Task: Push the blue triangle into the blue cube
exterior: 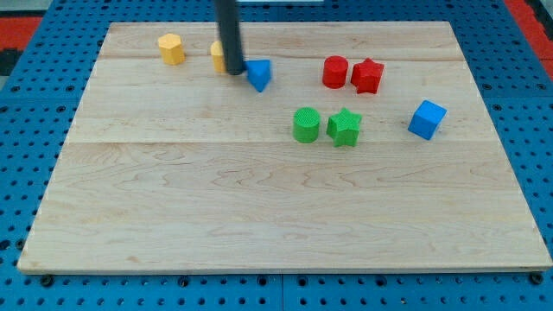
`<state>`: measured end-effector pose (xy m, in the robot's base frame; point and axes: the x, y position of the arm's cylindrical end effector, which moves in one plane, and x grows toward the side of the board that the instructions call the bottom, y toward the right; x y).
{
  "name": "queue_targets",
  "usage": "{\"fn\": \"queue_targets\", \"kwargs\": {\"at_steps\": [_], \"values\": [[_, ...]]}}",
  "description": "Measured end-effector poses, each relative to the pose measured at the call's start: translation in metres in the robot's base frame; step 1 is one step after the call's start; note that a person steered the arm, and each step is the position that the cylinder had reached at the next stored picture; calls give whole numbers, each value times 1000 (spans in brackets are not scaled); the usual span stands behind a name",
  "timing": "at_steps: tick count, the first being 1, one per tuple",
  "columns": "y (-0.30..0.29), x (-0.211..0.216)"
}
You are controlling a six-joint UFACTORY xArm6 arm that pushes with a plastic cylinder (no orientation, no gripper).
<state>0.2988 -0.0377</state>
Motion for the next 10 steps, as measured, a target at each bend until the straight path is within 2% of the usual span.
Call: {"fn": "queue_targets", "kwargs": {"at_steps": [3, 4, 6, 7, 8, 9, 10], "values": [[121, 64], [124, 87], [123, 103], [123, 132], [138, 136], [198, 119], [110, 110]]}}
